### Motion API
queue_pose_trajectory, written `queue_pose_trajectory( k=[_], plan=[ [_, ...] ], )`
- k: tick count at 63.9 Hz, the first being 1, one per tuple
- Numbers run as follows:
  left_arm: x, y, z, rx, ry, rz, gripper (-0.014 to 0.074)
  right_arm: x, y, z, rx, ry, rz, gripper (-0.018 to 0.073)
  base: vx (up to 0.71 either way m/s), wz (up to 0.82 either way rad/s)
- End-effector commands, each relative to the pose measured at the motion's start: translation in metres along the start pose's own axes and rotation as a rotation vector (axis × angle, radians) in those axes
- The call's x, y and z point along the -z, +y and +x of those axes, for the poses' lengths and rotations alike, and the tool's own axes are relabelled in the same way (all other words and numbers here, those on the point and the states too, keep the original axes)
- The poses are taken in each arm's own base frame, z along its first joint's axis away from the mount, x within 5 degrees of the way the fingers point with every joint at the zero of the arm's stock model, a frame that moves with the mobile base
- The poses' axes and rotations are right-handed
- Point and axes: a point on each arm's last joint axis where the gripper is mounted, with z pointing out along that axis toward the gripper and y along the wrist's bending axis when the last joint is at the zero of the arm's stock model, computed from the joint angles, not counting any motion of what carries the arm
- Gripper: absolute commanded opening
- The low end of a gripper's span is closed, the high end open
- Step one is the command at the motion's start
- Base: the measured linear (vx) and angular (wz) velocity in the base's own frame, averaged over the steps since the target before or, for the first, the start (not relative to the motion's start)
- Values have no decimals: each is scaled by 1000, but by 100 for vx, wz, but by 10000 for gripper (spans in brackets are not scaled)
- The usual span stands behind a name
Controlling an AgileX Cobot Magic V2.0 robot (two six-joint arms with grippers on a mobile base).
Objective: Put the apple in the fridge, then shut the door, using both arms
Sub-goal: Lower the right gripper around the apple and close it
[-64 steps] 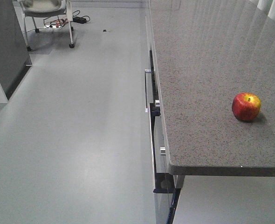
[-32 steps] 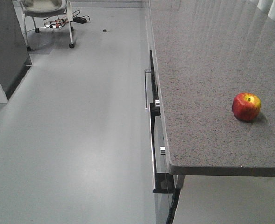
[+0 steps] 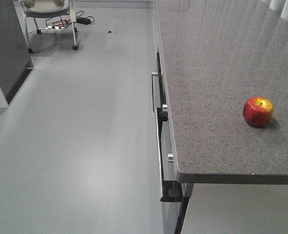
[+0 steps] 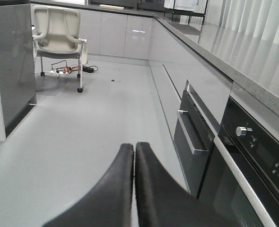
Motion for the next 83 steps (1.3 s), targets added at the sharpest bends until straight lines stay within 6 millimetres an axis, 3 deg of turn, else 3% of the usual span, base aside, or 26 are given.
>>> queue_pose_trajectory(
  k=[1,18,25,36,73,83],
  plan=[
    [-1,-2,1,-2,-52,28,-6,-8,-2,-29,24,-48,14,655,0,0],
    [-1,-2,1,-2,-52,28,-6,-85,-4,-57,42,127,13,648,0,0],
    [-1,-2,1,-2,-52,28,-6,-126,-12,-55,8,214,5,644,0,0],
    [-1,-2,1,-2,-52,28,-6,-170,-19,-40,-4,315,-22,638,0,0],
    [-1,-2,1,-2,-52,28,-6,-255,-16,10,4,482,-42,616,0,0],
    [-1,-2,1,-2,-52,28,-6,-269,-17,22,10,525,-26,606,0,0]
  ],
)
